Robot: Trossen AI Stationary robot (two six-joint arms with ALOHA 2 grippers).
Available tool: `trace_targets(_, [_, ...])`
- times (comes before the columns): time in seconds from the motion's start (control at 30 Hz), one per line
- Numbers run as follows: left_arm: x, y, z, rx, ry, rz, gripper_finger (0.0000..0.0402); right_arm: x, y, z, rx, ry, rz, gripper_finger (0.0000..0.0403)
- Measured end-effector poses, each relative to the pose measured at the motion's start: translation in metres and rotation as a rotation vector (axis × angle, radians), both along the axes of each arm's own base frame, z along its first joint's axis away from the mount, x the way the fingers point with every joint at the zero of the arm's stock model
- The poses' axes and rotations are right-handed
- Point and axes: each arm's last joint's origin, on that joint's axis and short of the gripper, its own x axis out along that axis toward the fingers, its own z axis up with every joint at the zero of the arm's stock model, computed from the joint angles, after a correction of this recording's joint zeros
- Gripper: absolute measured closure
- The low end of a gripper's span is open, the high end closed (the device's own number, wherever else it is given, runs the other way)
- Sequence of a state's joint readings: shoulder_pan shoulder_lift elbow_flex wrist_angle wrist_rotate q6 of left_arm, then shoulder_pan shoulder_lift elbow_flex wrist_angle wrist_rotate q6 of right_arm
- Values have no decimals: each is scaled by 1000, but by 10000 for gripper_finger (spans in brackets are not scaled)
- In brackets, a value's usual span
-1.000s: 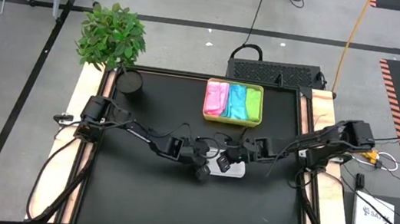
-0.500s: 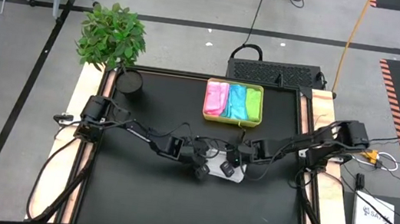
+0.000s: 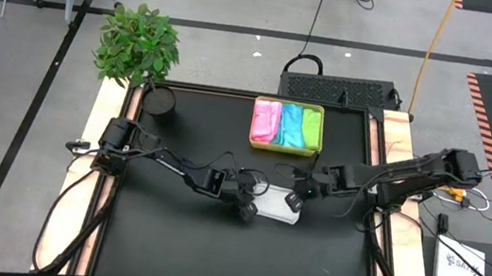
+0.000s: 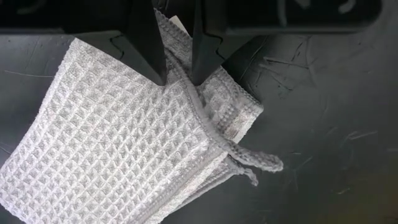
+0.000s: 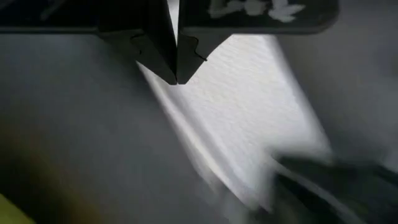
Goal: Fold microfiber towels
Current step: Fold the white microfiber cloth
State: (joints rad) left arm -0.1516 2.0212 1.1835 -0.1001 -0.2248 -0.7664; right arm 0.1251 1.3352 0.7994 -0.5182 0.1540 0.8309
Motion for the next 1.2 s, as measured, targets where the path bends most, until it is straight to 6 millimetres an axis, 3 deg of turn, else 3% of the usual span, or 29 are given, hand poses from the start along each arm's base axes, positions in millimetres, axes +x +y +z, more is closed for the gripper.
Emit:
trace_targets(0.13, [0,0,0,0,-1,4,321,12,9,13,27,-197,27,403])
trace_targets(0.23, [0,0,0,1,0,4,321,23,19,10,34,-262,69,403])
trace_targets(0.6, [-1,0,-1,-13,9,-5,321,44,49,-47,123,-132,142,403])
trace_targets(0.83, [-1,0,-1,-14,16,-4,321,41,57,-56,185,-65,198,403])
trace_targets(1.2, [-2,-1,-2,-16,30,-6,321,18,54,-37,188,43,216,403])
